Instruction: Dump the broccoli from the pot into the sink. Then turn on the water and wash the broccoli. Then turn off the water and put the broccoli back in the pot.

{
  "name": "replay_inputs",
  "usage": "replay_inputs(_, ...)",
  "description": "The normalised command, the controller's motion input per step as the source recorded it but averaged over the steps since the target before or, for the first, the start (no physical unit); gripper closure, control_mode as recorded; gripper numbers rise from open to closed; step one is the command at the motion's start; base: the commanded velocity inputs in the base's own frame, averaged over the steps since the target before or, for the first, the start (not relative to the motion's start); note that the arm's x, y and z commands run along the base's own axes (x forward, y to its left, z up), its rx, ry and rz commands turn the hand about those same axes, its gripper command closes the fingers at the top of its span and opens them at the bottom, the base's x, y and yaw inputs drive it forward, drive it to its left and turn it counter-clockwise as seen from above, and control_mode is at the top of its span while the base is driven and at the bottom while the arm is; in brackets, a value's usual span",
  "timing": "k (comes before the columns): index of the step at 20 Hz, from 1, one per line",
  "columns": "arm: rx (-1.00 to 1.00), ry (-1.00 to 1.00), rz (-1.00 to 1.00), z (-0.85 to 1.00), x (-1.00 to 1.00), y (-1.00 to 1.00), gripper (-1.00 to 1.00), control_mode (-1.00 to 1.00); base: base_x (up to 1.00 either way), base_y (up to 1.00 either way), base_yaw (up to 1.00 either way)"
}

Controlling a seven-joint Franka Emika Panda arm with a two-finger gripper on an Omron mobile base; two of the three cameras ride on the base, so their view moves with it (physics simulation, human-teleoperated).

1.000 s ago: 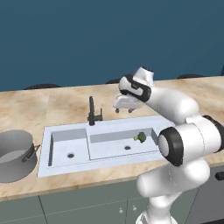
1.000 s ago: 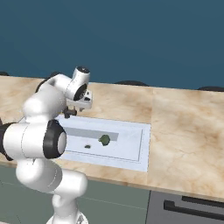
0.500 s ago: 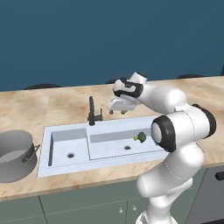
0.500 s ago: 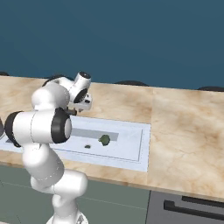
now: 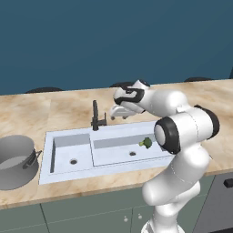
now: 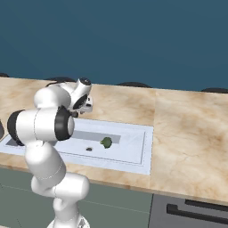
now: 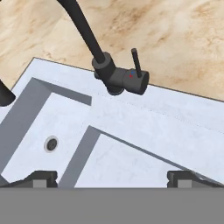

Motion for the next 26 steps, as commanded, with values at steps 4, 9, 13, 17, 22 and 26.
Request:
replay_inputs(4,0.02,-0.06,0.0,-0.21,0.22,0.09,-1.0,-1.0,0.0,0.0,0.0)
replay_inputs(9,0.03,-0.04,0.0,-0.12,0.45,0.12,-1.0,-1.0,0.0,0.0,0.0)
replay_inputs(13,0.04,-0.01,0.0,-0.09,0.39,0.02,-1.0,-1.0,0.0,0.0,0.0)
replay_inputs(17,0.03,0.0,0.0,-0.16,0.39,0.0,-1.0,-1.0,0.0,0.0,0.0)
replay_inputs(22,0.02,0.0,0.0,-0.16,0.37,0.09,-1.0,-1.0,0.0,0.0,0.0)
replay_inputs(26,0.02,0.0,0.0,-0.16,0.43,0.16,-1.0,-1.0,0.0,0.0,0.0)
